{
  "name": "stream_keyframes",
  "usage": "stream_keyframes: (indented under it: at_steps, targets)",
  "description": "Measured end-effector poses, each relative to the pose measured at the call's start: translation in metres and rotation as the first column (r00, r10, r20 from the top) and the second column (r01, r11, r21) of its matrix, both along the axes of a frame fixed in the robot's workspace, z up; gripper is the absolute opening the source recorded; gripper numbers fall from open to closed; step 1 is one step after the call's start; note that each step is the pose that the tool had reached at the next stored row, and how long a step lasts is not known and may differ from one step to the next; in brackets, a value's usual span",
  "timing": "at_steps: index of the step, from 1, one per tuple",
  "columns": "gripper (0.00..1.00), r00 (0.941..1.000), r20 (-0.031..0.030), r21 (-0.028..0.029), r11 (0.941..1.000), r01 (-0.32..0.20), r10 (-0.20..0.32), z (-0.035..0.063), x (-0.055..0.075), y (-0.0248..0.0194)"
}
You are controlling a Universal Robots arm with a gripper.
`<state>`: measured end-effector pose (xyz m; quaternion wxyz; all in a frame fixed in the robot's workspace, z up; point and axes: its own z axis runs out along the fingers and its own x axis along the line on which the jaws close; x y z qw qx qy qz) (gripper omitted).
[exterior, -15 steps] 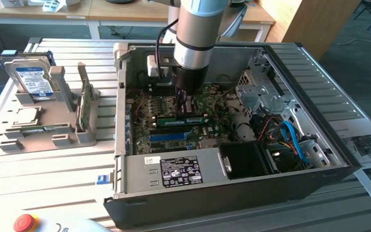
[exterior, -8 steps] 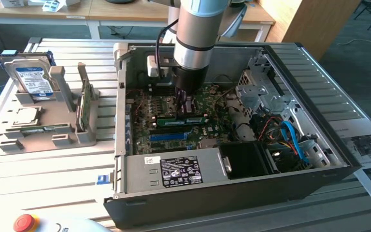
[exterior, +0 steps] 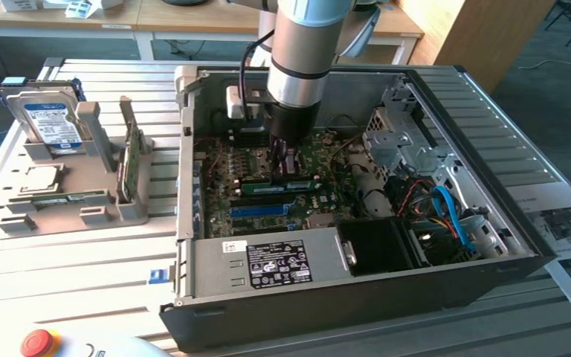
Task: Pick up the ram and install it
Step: 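Press down the ram until it locks into place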
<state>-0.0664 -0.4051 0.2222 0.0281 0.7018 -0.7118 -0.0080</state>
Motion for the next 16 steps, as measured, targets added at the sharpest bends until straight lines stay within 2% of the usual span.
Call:
stream_keyframes:
  at_steps: [13, 16]
  targets:
    - [0.1, 1.0, 0.0, 0.0001, 1.0, 0.0, 0.0, -0.0011, -0.0002, 0.0]
    - [0.1, 1.0, 0.0009, 0.0016, 1.0, 0.0, 0.0, 0.0, 0.0, 0.0002]
